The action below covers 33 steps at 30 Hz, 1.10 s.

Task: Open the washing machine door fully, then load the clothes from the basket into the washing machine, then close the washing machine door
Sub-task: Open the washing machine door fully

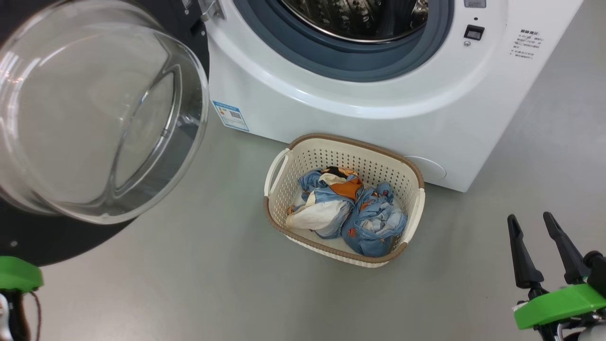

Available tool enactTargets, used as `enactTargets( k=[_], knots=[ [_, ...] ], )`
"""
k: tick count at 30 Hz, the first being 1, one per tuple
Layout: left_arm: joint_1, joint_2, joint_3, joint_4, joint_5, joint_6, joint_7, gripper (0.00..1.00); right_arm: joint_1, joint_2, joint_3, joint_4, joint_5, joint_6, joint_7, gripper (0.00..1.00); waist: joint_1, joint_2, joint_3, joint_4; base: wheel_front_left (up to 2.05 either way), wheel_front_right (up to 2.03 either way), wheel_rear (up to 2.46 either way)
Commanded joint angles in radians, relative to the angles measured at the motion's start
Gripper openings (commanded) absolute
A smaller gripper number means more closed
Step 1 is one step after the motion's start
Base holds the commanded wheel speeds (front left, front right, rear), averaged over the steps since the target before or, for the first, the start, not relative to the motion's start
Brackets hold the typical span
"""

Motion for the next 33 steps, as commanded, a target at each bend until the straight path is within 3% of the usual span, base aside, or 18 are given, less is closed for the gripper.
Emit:
enactTargets(
  k=[1,16,33],
  knots=[
    [-0.050,0.080,0.056,0.005,0.024,-0.007,-0.006,0.00,-0.040,-0.025,0.027,-0.021,-0.015,0.005,-0.012,1.00,0.0000,0.0000,0.014,-0.005,0.00,0.00,0.00],
    [-0.188,0.145,0.172,0.191,0.095,-0.061,-0.006,0.00,-0.081,-0.061,0.051,-0.028,-0.015,0.005,-0.012,1.00,0.0000,0.0000,0.086,-0.014,0.00,0.00,0.00],
    [-0.257,0.149,0.246,0.236,0.183,-0.058,-0.006,0.00,-0.119,-0.083,0.054,-0.040,-0.020,0.005,-0.012,1.00,0.0000,0.0000,0.151,-0.035,0.00,0.00,0.00]
  ],
)
